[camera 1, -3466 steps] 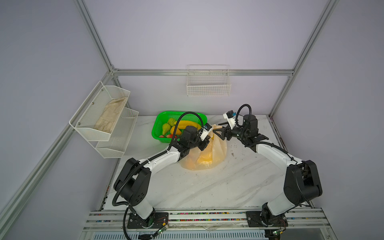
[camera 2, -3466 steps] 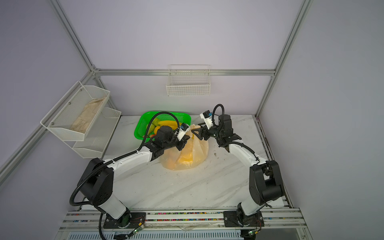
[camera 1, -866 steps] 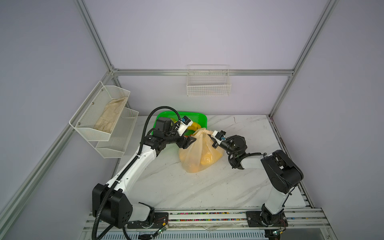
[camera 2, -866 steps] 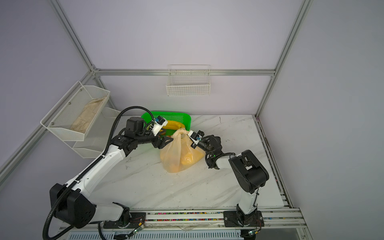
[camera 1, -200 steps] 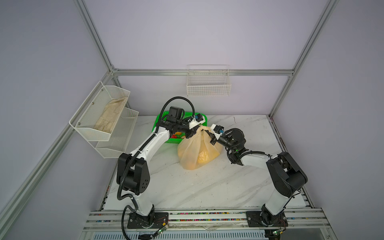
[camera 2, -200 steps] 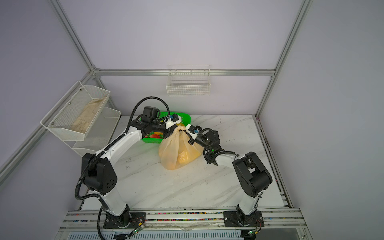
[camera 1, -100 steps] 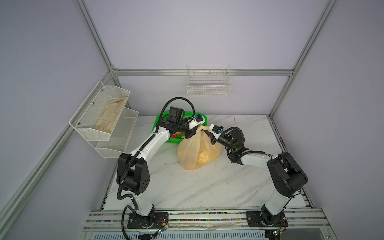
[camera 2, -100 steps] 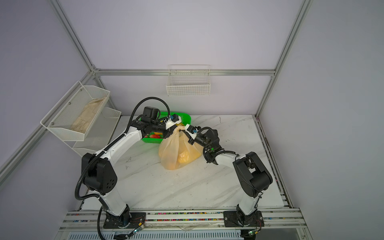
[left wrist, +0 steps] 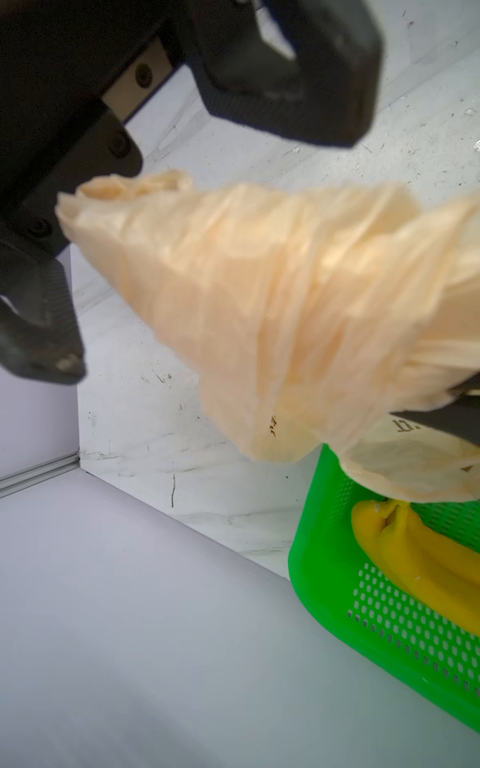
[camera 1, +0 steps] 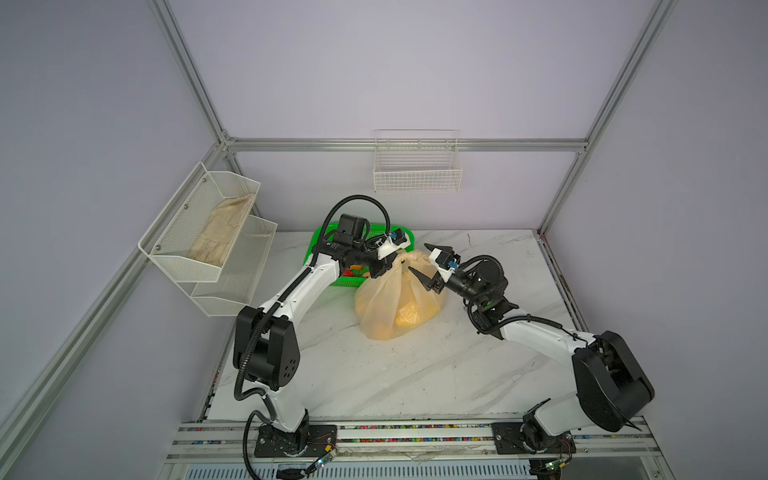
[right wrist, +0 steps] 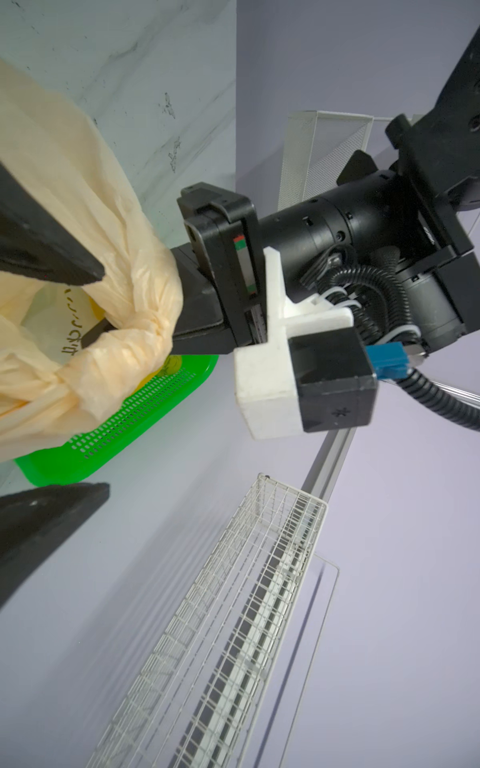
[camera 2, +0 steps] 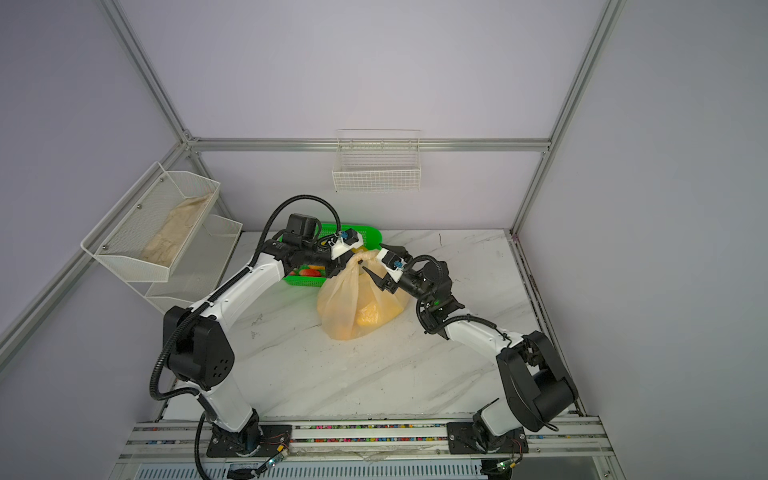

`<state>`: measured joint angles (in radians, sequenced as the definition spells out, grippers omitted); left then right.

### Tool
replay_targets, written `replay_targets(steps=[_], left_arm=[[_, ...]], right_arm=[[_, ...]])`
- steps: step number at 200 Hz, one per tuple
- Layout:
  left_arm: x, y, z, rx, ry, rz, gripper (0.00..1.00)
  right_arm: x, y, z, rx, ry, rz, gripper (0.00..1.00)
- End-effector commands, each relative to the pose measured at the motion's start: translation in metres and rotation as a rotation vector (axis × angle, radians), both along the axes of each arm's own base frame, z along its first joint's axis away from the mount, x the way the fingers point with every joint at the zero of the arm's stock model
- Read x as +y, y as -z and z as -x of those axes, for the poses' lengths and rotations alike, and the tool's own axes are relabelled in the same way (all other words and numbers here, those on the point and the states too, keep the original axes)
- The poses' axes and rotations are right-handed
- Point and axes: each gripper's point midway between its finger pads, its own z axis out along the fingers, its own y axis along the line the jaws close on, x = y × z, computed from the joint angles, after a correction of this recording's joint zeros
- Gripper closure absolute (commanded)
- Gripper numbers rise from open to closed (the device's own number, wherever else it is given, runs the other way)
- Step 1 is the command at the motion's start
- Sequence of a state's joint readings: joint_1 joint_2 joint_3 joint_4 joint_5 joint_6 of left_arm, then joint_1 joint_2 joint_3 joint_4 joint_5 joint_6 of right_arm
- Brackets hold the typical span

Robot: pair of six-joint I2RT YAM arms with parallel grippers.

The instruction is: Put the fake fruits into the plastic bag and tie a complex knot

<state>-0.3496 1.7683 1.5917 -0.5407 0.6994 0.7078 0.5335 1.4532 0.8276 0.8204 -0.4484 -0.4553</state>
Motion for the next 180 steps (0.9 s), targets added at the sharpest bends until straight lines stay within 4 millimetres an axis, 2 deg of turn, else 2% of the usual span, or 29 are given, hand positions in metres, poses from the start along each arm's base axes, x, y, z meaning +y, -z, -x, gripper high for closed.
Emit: replay_targets(steps=[1, 3, 15, 36, 74, 108, 146, 180], left_arm=[[-0.001, -0.038, 0.008, -0.108, 0.022, 0.017, 1.0], [-0.001, -0.039, 0.008, -0.109, 0.023, 0.017, 1.0], [-0.001, -0.039, 0.009, -0.116, 0.025, 0.014, 1.0], [-0.001, -0.04, 0.009, -0.121, 0.028, 0.012, 1.0], [-0.003, -0.041, 0.011, -0.132, 0.035, 0.008, 1.0], [-0.004, -0.04, 0.012, -0.133, 0.039, 0.005, 1.0], [-0.004, -0.042, 0.014, -0.141, 0.042, 0.005, 1.0], [-0.005, -0.04, 0.014, -0.14, 0.043, 0.001, 1.0]], right_arm=[[-0.016, 0.022, 0.004, 0.071, 0.041, 0.088, 0.22], [-0.018, 0.016, 0.008, 0.06, 0.038, 0.087, 0.22], [-0.02, 0.012, 0.018, 0.06, 0.007, 0.107, 0.23], [-0.018, 0.012, 0.027, 0.083, -0.041, 0.161, 0.27], [-0.012, 0.011, 0.023, 0.098, -0.073, 0.197, 0.44], [-0.014, 0.011, 0.009, 0.087, -0.022, 0.214, 0.6], [-0.019, 0.012, -0.003, 0.075, 0.038, 0.232, 0.69], [-0.016, 0.008, 0.002, 0.057, 0.01, 0.226, 0.72]])
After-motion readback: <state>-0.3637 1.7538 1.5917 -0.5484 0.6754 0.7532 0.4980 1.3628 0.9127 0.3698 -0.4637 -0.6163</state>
